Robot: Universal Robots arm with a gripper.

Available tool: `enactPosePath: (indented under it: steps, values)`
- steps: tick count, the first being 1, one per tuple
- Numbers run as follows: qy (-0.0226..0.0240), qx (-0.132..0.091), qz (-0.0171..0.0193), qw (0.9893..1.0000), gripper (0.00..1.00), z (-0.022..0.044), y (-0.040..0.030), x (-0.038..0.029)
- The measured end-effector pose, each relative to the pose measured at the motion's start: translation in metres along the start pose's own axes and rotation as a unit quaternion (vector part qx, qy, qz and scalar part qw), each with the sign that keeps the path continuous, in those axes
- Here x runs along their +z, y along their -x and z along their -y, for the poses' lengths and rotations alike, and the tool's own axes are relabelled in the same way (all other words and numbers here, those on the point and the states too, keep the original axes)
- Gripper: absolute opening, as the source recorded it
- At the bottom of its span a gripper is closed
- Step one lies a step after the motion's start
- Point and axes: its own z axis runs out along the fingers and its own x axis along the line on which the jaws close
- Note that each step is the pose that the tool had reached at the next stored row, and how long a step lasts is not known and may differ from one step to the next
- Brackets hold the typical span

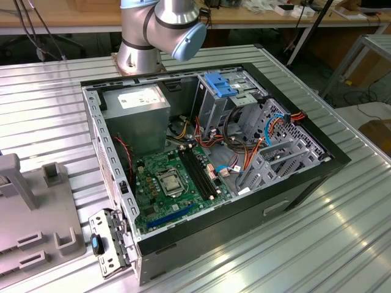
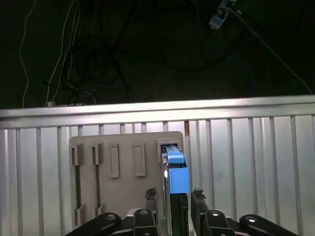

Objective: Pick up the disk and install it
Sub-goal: 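Pick up the disk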

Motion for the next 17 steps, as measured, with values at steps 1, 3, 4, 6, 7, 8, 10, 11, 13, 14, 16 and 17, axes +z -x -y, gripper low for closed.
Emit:
enactPosePath:
  steps: [1,3,4,6,7,8,10,11,13,14,16,17]
  values:
    - [-0.0017,-0.005,0.0,1.0,0.4,0.0,0.0,0.0004]
    - [-0.0055,-0.02,-0.0001,0.9998,0.4,0.0,-0.0001,0.0014]
    - [-0.0076,-0.025,-0.0001,0.9997,0.4,0.0,-0.0001,0.0019]
    - [-0.0086,-0.032,-0.0002,0.9995,0.4,-0.0022,-0.0002,0.0052]
    - [-0.0086,-0.033,-0.0001,0.9994,0.4,-0.0069,-0.0005,0.0082]
    - [-0.0087,-0.033,-0.0001,0.9994,0.4,-0.0107,-0.0007,0.0103]
    - [-0.0085,-0.033,-0.0002,0.9994,0.4,-0.0115,-0.0006,0.02]
    - [-0.0086,-0.033,-0.0001,0.9994,0.4,-0.0097,-0.0006,0.0233]
    - [-0.0086,-0.033,-0.0003,0.9994,0.4,-0.0092,-0.0006,0.027]
    - [-0.0092,-0.033,-0.0004,0.9994,0.4,-0.0091,-0.0005,0.0288]
    - [-0.0111,-0.032,-0.0004,0.9994,0.4,-0.0091,0.0,0.0318]
    - [-0.0125,-0.032,-0.0004,0.9994,0.42,-0.0091,0.0,0.0338]
